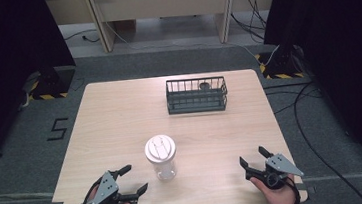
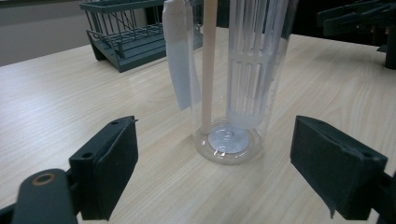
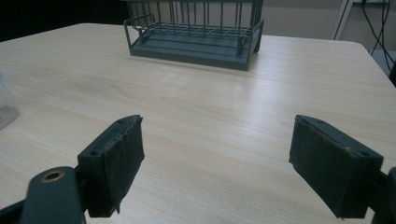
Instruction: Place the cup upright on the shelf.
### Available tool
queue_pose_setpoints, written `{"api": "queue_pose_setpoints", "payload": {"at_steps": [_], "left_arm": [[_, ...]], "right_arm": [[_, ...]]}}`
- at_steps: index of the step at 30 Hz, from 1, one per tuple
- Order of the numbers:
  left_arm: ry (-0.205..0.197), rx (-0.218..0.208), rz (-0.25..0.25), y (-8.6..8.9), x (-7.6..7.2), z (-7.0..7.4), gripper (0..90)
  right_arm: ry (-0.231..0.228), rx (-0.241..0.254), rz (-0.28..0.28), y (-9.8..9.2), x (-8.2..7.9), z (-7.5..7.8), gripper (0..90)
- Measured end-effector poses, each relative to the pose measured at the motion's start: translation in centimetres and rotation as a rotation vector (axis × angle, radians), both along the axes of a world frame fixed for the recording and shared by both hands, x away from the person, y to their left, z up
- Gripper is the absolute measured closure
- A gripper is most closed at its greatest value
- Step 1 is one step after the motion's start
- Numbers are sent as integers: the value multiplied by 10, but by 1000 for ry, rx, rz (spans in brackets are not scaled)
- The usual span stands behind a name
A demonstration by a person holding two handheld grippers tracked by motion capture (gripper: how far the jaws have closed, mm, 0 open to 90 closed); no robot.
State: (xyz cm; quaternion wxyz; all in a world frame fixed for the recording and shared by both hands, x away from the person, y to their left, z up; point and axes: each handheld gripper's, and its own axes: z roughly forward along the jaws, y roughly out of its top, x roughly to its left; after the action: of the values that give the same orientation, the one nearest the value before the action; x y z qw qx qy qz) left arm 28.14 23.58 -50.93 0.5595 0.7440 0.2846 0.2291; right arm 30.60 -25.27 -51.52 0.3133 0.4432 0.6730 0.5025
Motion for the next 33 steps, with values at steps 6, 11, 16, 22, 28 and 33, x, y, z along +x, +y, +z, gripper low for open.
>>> {"api": "queue_pose_setpoints", "payload": {"at_steps": [6,11,16,22,28,33], "left_arm": [[1,-14,-17,-4,-1,1,144],[6,-52,-23,-10,-1,4,144],[-28,-45,-35,-19,5,6,143],[-28,-25,-59,-31,14,7,143],[-6,-31,-54,-41,22,3,143],[-12,-20,-49,-47,28,3,144]], "right_arm": [[5,1,-2,0,0,0,183],[11,12,-4,-2,1,0,183],[24,28,-6,-4,3,0,183],[28,28,-5,-4,4,0,183],[33,31,-2,-3,3,0,182],[34,27,-2,-3,4,0,181]]}}
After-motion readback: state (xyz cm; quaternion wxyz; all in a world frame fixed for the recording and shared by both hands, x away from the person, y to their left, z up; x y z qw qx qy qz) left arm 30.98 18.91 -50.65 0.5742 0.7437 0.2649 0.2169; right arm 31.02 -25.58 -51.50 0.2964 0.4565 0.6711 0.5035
